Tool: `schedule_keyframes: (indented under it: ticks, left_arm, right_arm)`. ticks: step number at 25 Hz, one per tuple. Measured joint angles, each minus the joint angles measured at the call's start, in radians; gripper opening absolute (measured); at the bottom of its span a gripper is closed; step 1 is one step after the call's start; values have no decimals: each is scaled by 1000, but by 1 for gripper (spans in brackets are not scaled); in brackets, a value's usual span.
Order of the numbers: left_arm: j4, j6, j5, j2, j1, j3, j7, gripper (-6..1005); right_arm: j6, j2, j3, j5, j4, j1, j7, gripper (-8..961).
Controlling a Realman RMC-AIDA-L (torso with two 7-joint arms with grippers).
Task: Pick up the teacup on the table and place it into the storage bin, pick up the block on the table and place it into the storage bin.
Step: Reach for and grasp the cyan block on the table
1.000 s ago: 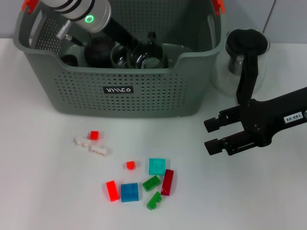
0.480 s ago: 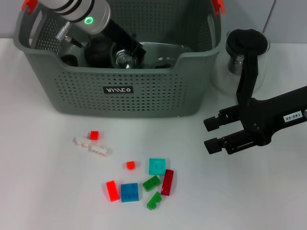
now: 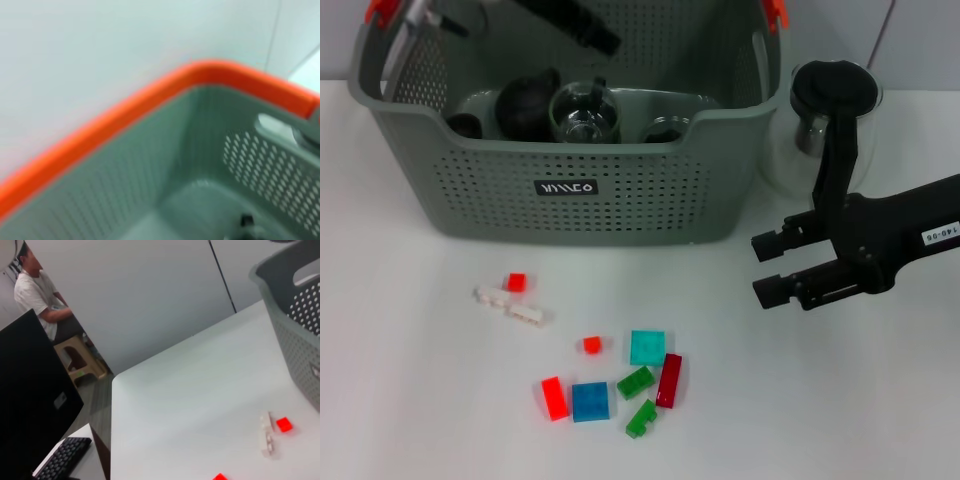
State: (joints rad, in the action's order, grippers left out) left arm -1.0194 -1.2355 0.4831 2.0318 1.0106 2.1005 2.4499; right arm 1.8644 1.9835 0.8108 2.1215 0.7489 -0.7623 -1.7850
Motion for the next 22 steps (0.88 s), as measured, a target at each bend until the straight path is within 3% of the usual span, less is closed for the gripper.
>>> schedule_keyframes:
  ticks: [5,9,10,11,12,18,19,20,22]
  left_arm:
    - [-214,-81,7,1,-74,18,54,498]
    - [-414,-190,59,30,-158,94,53,617]
    - [-414,-190,59,30,-158,94,53,646]
    - [-528,-267,154,49,-225,144,39,676]
    - [-560,-298,203,55,-248,165,28,676]
    - [-625,-535,542,92,-383,339,-84,673]
    - [-625,-535,542,92,-383,339,-84,673]
    - [-617,-596,599,110,-429,375,-136,672]
    - [-609,-614,613,122,-459,384,-167,671]
  right_arm:
    - [15,-8,-19,-2,1,-2,5,766]
    - [60,-15,-56,-3,1,-8,19,766]
    - [70,-18,-64,-3,2,-8,24,766]
    - [79,-20,-69,-3,2,-8,29,767]
    - [86,-22,-72,-3,1,-7,36,767]
    - [104,-31,-70,-2,2,-1,62,767]
    - [105,-31,-67,1,3,-1,65,767]
    - [105,-31,-64,4,3,-2,68,767]
    - [103,-31,-56,8,3,-5,72,768]
